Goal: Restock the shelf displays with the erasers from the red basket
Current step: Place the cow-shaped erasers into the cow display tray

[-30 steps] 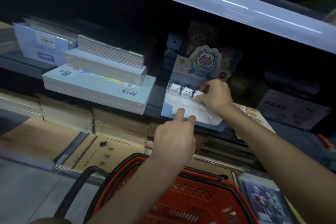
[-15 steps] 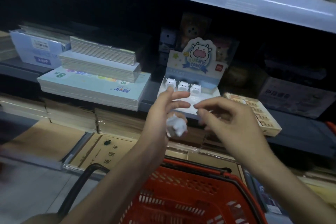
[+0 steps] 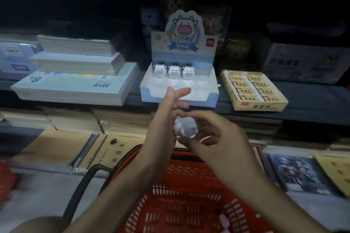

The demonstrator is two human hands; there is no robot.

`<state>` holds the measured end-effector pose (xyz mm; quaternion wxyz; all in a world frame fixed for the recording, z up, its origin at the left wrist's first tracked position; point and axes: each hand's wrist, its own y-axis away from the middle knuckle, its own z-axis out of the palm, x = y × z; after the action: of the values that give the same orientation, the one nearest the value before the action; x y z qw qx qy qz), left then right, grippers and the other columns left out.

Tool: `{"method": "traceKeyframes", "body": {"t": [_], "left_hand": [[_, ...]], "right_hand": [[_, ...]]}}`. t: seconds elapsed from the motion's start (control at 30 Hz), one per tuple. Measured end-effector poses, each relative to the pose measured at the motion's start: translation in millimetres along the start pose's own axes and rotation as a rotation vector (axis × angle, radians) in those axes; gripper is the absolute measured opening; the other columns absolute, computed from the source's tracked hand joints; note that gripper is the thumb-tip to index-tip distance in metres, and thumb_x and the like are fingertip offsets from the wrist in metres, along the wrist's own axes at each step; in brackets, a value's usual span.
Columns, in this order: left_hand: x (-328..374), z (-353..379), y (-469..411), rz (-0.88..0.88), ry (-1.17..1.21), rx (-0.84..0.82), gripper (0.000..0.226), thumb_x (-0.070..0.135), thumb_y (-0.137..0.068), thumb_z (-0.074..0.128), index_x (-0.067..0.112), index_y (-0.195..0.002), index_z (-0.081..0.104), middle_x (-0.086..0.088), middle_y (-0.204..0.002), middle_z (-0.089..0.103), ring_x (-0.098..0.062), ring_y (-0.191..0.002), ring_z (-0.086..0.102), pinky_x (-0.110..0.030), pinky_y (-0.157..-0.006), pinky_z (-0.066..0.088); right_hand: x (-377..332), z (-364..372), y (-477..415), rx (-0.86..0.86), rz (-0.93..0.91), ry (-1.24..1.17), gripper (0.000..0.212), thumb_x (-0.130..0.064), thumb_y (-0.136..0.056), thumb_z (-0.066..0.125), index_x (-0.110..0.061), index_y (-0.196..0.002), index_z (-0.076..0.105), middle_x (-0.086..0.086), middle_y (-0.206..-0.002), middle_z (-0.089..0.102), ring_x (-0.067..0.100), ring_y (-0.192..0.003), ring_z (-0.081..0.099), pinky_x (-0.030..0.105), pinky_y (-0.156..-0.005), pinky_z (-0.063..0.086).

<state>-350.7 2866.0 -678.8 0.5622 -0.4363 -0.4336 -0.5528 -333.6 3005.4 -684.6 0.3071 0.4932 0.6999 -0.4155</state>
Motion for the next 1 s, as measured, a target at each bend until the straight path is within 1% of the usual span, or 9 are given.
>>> {"method": "traceKeyframes", "body": {"t": [0.1,0.27,0.43,0.53,0.6,0.7,0.83,0.93,1.0], "left_hand": [[0,1,3,-0.009,0.089,-0.035,0.053,0.061,-0.102,0.043,0.025,-0.131,0.070,-0.022,-0.128,0.061,-0.040,-0.122,0.065,-0.051,-0.100,0.054],[-4,-7,7,0.123,-0.153,-0.129,0.033,0.037,-0.108,0.049,0.024,-0.121,0.075,-0.007,-0.119,0.076,-0.027,-0.112,0.072,-0.052,-0.101,0.052],[-3,-4,13,0.166,-0.210,-0.148,0.027,0.024,-0.106,0.054,0.022,-0.122,0.075,-0.003,-0.111,0.079,-0.024,-0.104,0.074,-0.043,-0.091,0.059],[-4,0,13,0.232,-0.255,-0.098,0.025,0.021,-0.100,0.064,0.023,-0.123,0.074,0.003,-0.107,0.080,-0.014,-0.099,0.076,-0.029,-0.083,0.059],[-6,-1,11,0.267,-0.277,-0.066,0.031,0.024,-0.095,0.070,0.022,-0.126,0.073,-0.001,-0.108,0.079,-0.014,-0.099,0.077,-0.028,-0.087,0.060],[-7,-4,10,0.295,-0.296,-0.035,0.035,0.023,-0.089,0.075,0.026,-0.124,0.074,-0.007,-0.110,0.075,-0.013,-0.094,0.077,-0.022,-0.085,0.059],[-5,-6,10,0.281,-0.250,-0.043,0.035,0.006,-0.091,0.075,0.019,-0.124,0.074,-0.013,-0.112,0.072,-0.011,-0.092,0.077,-0.017,-0.084,0.057],[-2,-8,9,0.287,-0.255,-0.035,0.033,0.008,-0.092,0.075,0.023,-0.122,0.076,-0.010,-0.112,0.071,-0.012,-0.094,0.076,-0.019,-0.085,0.057],[1,-10,8,0.299,-0.263,-0.057,0.031,0.012,-0.095,0.072,0.027,-0.122,0.076,-0.003,-0.111,0.073,-0.013,-0.099,0.074,-0.020,-0.088,0.056]], "right_hand": [[-2,-13,-1,-0.040,0.089,-0.169,0.034,-0.025,-0.082,0.086,-0.034,-0.111,0.071,-0.013,-0.099,0.076,0.010,-0.088,0.073,0.036,-0.079,0.060],[-8,-36,-7,-0.031,0.155,-0.484,0.037,-0.008,-0.083,0.081,-0.017,-0.116,0.066,0.003,-0.100,0.080,0.013,-0.090,0.076,0.019,-0.073,0.055],[-1,-34,-7,0.085,0.133,-0.347,0.037,-0.008,-0.081,0.084,-0.024,-0.112,0.072,0.002,-0.096,0.076,0.018,-0.085,0.074,0.027,-0.073,0.061],[-2,-34,-6,0.071,0.123,-0.334,0.035,0.000,-0.089,0.074,-0.021,-0.117,0.072,0.003,-0.100,0.076,0.019,-0.089,0.073,0.029,-0.079,0.061],[-3,-37,-4,0.041,0.138,-0.356,0.036,0.001,-0.094,0.066,-0.020,-0.122,0.071,0.001,-0.105,0.077,0.013,-0.094,0.074,0.028,-0.086,0.059],[-6,-37,-4,0.023,0.146,-0.358,0.029,-0.012,-0.096,0.068,-0.023,-0.123,0.069,0.001,-0.104,0.078,0.012,-0.097,0.076,0.030,-0.090,0.060],[-6,-34,-7,0.052,0.147,-0.358,0.031,-0.018,-0.087,0.078,-0.020,-0.118,0.071,0.003,-0.099,0.079,0.015,-0.091,0.078,0.029,-0.083,0.061],[-9,-36,-8,0.043,0.137,-0.346,0.039,-0.022,-0.081,0.080,-0.020,-0.119,0.071,0.007,-0.102,0.079,0.018,-0.094,0.078,0.043,-0.094,0.060],[-13,-39,-8,0.049,0.140,-0.292,0.034,-0.018,-0.085,0.079,-0.022,-0.118,0.069,0.003,-0.095,0.081,0.019,-0.091,0.078,0.051,-0.093,0.060]]}}
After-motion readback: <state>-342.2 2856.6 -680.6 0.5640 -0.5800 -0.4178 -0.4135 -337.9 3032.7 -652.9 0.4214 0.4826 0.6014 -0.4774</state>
